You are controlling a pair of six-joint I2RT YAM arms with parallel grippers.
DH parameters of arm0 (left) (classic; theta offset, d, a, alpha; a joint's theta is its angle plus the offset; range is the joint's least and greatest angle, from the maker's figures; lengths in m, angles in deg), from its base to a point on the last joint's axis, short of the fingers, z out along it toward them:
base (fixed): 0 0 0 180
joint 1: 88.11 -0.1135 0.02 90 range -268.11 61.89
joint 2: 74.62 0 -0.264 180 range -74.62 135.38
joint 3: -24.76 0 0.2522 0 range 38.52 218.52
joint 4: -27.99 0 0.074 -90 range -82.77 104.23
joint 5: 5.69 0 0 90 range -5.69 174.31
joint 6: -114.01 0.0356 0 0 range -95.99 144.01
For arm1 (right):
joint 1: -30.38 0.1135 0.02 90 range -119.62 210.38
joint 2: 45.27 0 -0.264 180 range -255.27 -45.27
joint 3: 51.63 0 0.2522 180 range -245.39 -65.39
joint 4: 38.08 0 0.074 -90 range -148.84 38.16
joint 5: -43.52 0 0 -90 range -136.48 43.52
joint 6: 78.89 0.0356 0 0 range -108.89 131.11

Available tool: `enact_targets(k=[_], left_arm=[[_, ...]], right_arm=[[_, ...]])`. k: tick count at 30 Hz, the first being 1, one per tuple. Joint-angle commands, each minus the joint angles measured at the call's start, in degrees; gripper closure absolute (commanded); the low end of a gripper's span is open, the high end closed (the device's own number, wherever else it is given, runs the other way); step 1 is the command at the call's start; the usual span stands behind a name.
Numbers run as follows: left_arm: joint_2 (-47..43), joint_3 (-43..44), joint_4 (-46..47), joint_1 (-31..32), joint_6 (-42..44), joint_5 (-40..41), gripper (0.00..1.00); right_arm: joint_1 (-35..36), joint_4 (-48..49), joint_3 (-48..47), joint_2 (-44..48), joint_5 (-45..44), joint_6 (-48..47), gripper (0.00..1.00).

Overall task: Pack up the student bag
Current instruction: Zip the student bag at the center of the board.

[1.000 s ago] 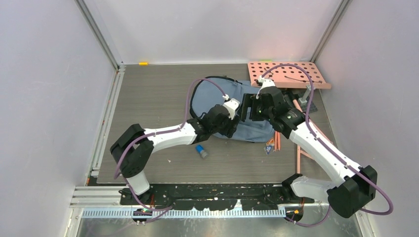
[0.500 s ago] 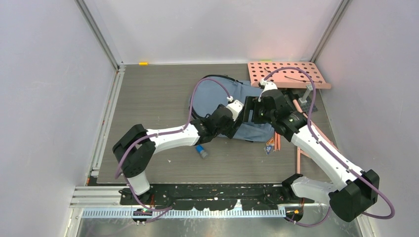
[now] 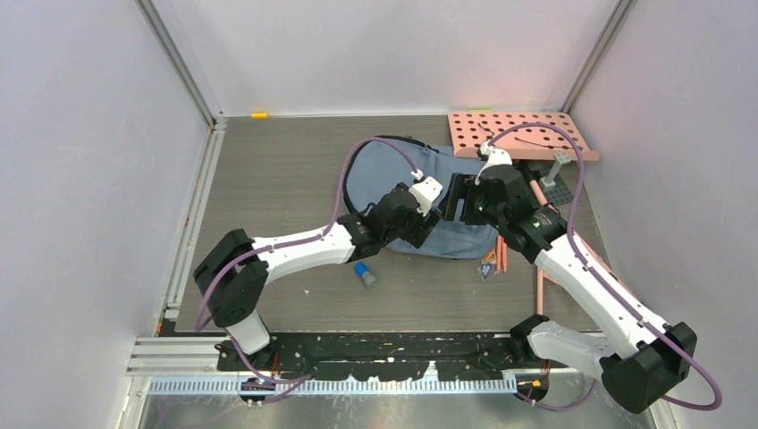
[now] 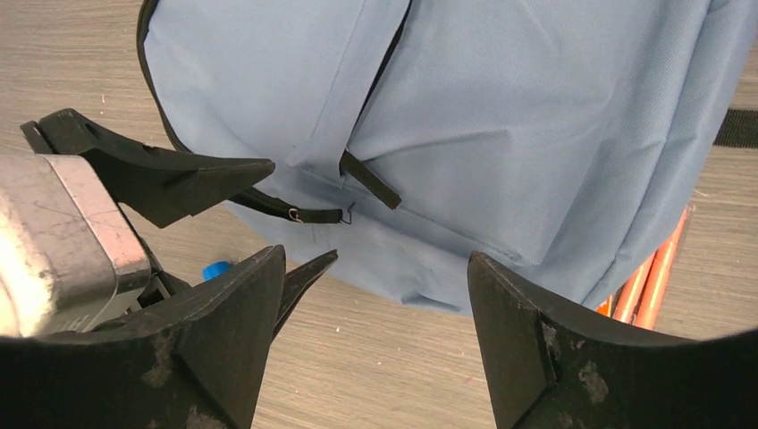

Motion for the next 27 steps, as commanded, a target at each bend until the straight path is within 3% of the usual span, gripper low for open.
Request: enact_targets(k=[1, 11, 15, 20, 27], left_arm=[[1.71, 3.24, 2.01, -0.02, 1.23, -0.93, 0.29], [8.05, 5.47, 3.49, -1.17, 2.08, -1.67, 0.35], [8.05, 4.65, 5.28, -1.17, 1.67, -0.40, 0.74], [6.31, 3.02, 6.30, -1.21, 0.55, -1.14, 0.98], [4.05, 3.76, -0.79, -1.97, -4.93, -3.74, 1.00]], right_arm=[[0.38, -1.03, -0.33, 2.31, -1.41, 1.17, 0.20], [0.33, -2.47, 0.62, 4.61, -2.76, 2.31, 0.20], [0.38, -2.75, 0.72, 4.62, -3.59, 2.58, 0.20], [0.35, -2.53, 1.83, 5.01, -6.38, 3.72, 0.20], [0.38, -0.11, 0.86, 2.80, -10.97, 10.29, 0.20]])
